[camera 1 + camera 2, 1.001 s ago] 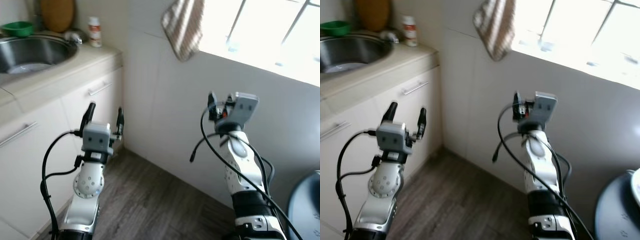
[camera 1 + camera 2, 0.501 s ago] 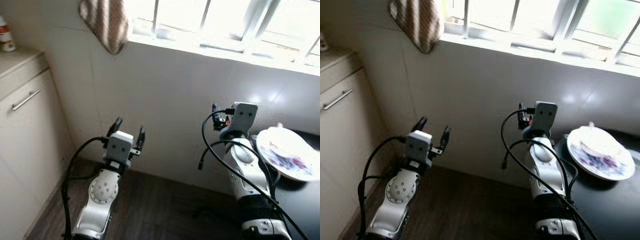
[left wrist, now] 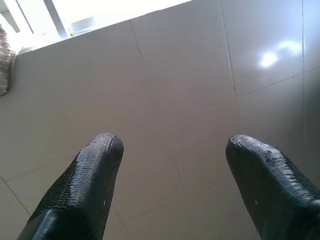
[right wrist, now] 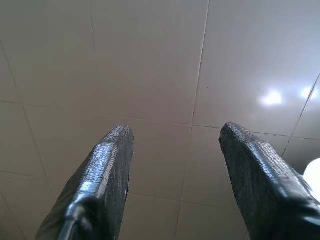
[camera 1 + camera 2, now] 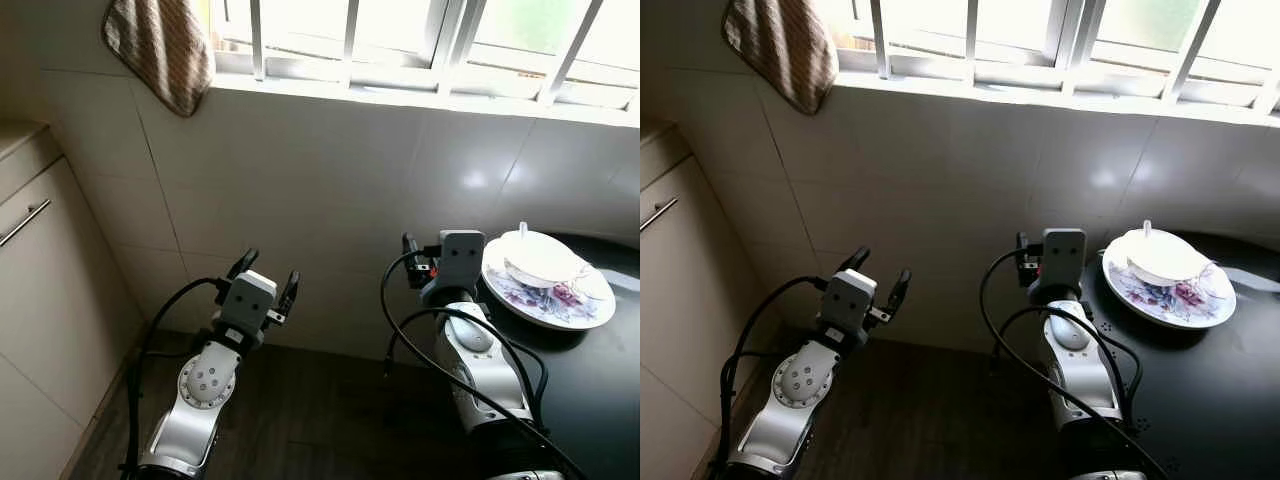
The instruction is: Kitchen organization
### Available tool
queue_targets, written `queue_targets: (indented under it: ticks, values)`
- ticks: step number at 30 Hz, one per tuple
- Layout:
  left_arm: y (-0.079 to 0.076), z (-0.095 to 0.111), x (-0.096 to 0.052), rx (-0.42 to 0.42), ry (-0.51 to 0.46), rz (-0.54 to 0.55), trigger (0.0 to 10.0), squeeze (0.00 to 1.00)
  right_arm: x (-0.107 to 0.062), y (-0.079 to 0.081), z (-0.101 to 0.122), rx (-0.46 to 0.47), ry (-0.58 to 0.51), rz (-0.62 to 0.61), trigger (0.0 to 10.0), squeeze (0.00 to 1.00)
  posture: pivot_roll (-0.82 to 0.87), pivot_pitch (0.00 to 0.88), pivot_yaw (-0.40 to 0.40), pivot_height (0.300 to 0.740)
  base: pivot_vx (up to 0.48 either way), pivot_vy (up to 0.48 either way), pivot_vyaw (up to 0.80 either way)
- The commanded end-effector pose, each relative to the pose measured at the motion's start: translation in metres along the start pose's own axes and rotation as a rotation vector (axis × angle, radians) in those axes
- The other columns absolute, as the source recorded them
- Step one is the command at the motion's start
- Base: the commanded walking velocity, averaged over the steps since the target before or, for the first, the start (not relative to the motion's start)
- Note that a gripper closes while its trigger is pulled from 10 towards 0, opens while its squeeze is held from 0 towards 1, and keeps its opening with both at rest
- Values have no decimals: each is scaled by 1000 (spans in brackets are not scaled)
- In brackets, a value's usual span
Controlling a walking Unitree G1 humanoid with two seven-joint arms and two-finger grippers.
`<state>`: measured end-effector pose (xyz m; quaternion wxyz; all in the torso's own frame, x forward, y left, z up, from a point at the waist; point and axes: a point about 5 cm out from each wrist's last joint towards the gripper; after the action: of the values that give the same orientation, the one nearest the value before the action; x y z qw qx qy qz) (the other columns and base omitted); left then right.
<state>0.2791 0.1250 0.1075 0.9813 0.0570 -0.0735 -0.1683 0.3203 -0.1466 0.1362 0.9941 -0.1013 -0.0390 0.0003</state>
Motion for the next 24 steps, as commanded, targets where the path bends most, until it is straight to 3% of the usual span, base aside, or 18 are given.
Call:
queue_targets:
  ticks: [1, 5, 11, 14, 24]
  values:
    - [-4, -1, 3, 0, 9, -25, 10000, 0, -1, -7, 3, -11, -6, -27, 10000, 0, -16, 0, -17, 740, 0, 0, 0]
    - [-5, -1, 5, -6, 8, -28, 10000, 0, -1, -10, 3, -13, -6, -40, 10000, 0, -19, 0, -18, 740, 0, 0, 0]
    - [-3, 1, 5, -29, -10, -22, 10000, 0, 0, -11, 3, -13, -3, -49, 10000, 0, -22, 0, -15, 740, 0, 0, -743]
    - [-1, 1, 6, -30, -12, -9, 10000, 0, -1, -10, 4, -30, -14, -39, 10000, 0, -25, 0, -14, 740, 343, 0, -731]
    - [0, 2, 7, -34, -19, 7, 10000, 0, 1, -10, 3, -76, -16, -12, 10000, 0, -24, 0, -19, 740, 408, 0, 0]
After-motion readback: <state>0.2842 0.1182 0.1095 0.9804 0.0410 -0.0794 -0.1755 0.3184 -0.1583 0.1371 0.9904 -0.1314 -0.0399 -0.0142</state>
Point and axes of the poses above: a point about 5 cm out from each wrist's last joint towards the gripper, its own x axis pointing out of the wrist towards the gripper, its own z axis along the axis of the wrist's last joint, y = z × x, and after that the axes turned 11 degrees about -x, right-handed
